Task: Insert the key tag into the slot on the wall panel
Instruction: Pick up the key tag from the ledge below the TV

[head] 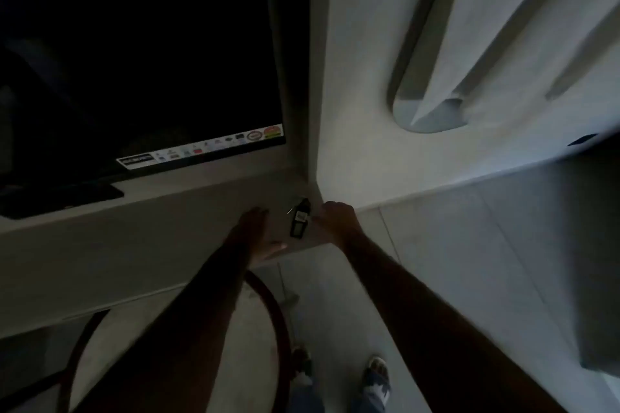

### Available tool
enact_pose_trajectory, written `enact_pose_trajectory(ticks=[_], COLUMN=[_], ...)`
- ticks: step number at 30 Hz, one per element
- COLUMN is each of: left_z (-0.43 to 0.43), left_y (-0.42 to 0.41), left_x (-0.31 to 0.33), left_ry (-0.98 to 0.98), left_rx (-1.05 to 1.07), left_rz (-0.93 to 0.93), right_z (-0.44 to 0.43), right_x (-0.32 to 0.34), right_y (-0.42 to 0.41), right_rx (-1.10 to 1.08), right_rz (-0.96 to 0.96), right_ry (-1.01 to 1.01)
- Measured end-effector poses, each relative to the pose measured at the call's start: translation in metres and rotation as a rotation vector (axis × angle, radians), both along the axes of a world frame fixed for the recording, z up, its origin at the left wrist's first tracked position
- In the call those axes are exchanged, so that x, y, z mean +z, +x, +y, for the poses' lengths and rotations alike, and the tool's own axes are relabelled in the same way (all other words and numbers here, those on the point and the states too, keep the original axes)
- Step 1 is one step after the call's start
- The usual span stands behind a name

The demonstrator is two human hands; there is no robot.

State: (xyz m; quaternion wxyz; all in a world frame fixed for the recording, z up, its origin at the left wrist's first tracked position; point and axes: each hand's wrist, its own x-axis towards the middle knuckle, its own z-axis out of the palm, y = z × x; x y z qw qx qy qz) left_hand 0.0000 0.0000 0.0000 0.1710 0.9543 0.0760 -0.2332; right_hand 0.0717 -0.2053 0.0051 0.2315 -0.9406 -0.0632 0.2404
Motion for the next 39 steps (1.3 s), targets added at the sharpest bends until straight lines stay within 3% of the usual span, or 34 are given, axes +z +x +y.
enact_pose_trajectory(ticks=[8, 16, 26, 32, 39], left_z=[0.006, 0.006, -0.006, -0.025, -0.070], left_y=[-0.016, -0.019, -0.012, -0.002, 0.015], left_x=[-0.012, -0.013, 0.003, 0.033, 0.086], left_ry=[0.042, 0.019, -0.092, -0.071, -0.079], left_rx=[-0.027, -0.023, 0.048, 0.010, -0.100], left_rz=[-0.057, -0.026, 0.023, -0.002, -0.099], right_z=[0.040, 0.044, 0.007, -0.029, -0.089], right_x=[-0.013, -0.023, -0.008, 0.029, 0.091], right_y=[0.004, 0.011, -0.002, -0.002, 0.000], right_rx=[-0.196, -0.210, -0.637, -0.632, -0.563], right_rz=[0.007, 0.104, 0.402, 0.545, 0.384], right_ry=[0.061, 0.046, 0.626, 0.845, 0.852])
